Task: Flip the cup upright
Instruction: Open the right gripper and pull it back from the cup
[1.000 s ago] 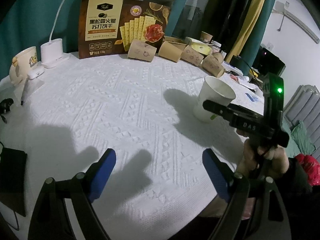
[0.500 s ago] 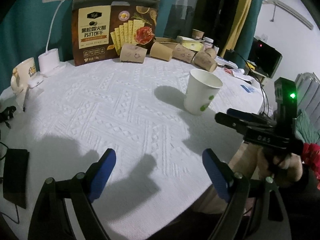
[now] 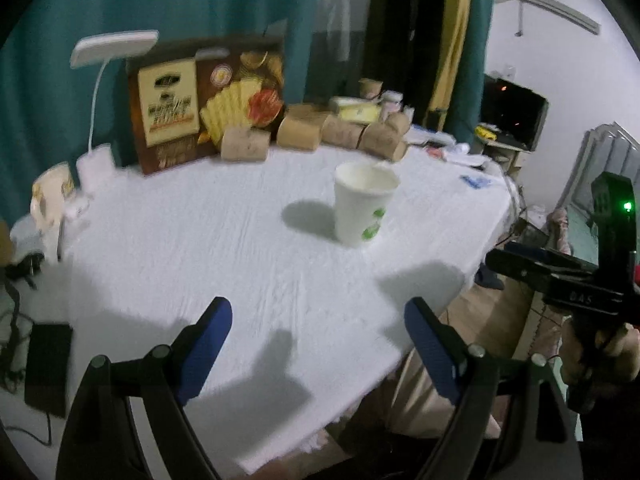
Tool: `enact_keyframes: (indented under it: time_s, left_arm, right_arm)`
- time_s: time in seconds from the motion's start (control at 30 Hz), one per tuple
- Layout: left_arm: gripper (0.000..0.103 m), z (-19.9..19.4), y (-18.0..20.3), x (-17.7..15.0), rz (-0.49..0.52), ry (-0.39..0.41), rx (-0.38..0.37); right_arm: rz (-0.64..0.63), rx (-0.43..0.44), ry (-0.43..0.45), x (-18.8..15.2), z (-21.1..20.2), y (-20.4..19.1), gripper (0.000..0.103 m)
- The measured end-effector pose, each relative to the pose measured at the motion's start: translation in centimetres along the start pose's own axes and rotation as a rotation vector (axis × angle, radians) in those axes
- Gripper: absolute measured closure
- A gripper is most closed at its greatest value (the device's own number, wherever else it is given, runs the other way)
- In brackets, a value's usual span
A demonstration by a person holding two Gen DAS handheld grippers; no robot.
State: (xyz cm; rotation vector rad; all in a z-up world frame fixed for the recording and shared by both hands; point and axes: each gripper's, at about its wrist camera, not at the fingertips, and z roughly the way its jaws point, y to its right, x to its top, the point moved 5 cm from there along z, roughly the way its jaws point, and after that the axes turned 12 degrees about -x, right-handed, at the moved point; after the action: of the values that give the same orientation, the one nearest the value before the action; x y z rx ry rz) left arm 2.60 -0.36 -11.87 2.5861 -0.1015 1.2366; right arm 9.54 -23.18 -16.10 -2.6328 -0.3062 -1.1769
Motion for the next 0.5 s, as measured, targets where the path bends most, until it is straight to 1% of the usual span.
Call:
enact_keyframes:
  time_s: [0.1, 0.2, 0.4, 0.5]
  left_arm:
    - [0.015, -0.8, 1.3, 1.1, 0.049, 0.036, -0.017]
    - [0.015, -1.6, 2.5, 2.8, 0.109, 0.067, -0.012]
    - [0.015, -4.2, 4.0, 5.9, 0.173, 0.167, -0.013]
    - [0.015, -5.4, 4.7, 7.1, 0.195, 0.205, -0.037]
  right_arm:
    - [0.011, -0.028, 0.032, 0.8, -2.0, 1.0, 0.026]
    - [0.029, -0.046, 0.061, 1.8, -3.7, 1.8, 0.025]
    - [0.022, -0.081, 0.144, 4.3, -7.5, 2.3, 0.025]
    - [0.011, -0.095, 0.187, 5.6, -9.3, 2.1, 0.024]
